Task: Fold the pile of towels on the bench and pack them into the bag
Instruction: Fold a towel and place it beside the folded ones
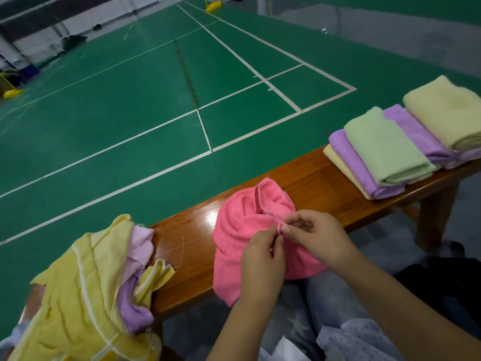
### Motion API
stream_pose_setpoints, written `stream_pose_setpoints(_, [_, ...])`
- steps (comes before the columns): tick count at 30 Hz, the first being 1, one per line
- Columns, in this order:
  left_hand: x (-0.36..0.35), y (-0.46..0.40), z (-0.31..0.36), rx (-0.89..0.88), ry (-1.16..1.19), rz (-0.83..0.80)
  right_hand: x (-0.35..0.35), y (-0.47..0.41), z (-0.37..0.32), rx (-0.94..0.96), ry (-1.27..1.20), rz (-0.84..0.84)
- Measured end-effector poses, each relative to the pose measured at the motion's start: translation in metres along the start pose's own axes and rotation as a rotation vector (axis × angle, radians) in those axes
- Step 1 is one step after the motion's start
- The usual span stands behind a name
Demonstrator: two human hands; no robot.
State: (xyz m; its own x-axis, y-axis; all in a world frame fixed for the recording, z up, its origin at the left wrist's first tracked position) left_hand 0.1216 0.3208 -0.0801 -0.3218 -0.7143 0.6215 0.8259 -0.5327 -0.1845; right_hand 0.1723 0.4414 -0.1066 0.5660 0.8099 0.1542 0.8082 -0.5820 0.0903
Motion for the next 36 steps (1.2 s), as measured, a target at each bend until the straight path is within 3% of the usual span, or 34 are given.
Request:
stream_pose_setpoints(3, [-0.006,0.001,-0.004,0.025,0.043,-0.050,-0.001,0.002,-0.001,0.000,0.070,-0.008])
stream_pose_setpoints(7, [-0.026,0.001,-0.013,0.102,0.276,-0.330,0.008,-0.002,0.001,0.017,0.154,0.019])
stream_pose_setpoints(10, [-0.028,-0.006,-0.014,0.132,0.235,-0.464,0.014,-0.004,0.009,0.010,0.202,0.037])
stream_pose_setpoints(12, [-0.018,-0.027,-0.018,0.170,0.173,-0.413,0.015,-0.002,0.014,-0.006,0.215,0.025])
stream_pose_setpoints(15, [0.006,-0.083,-0.050,0.253,0.031,-0.105,0.018,0.004,0.018,-0.017,0.225,-0.008])
stream_pose_setpoints(17, [0.006,-0.111,-0.074,0.337,-0.085,-0.028,0.022,0.006,0.019,-0.026,0.223,-0.026])
stream_pose_setpoints(21, [-0.037,-0.128,-0.100,0.297,-0.365,-0.310,0.036,0.009,0.025,-0.038,0.231,0.006])
stream_pose_setpoints(25, [-0.046,-0.130,-0.086,0.160,-0.471,-0.359,0.047,0.009,0.032,-0.063,0.251,0.015])
stream_pose_setpoints(27, [-0.037,-0.136,-0.093,0.201,-0.456,-0.309,0.052,0.008,0.033,-0.090,0.242,0.024])
stream_pose_setpoints(31, [0.012,-0.146,-0.119,0.486,0.005,-0.085,0.067,-0.001,0.021,-0.115,0.285,0.045])
stream_pose_setpoints(36, [0.125,-0.176,-0.103,0.438,0.108,0.267,0.086,-0.046,-0.037,-0.016,0.323,0.143])
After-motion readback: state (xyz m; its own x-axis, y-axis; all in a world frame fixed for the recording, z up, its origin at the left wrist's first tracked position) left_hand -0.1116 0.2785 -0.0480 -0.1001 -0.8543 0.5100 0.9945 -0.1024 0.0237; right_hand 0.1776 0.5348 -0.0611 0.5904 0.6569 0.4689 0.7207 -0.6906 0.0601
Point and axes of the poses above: each hand's wrist, its own y-axis away from the middle knuckle, its own x-axis out of the back of the hand, z = x × y, the point moved 9 cm from there along -y, towards the middle knuckle, and after that the axes turned 3 degrees about z, right-handed, at the moved point
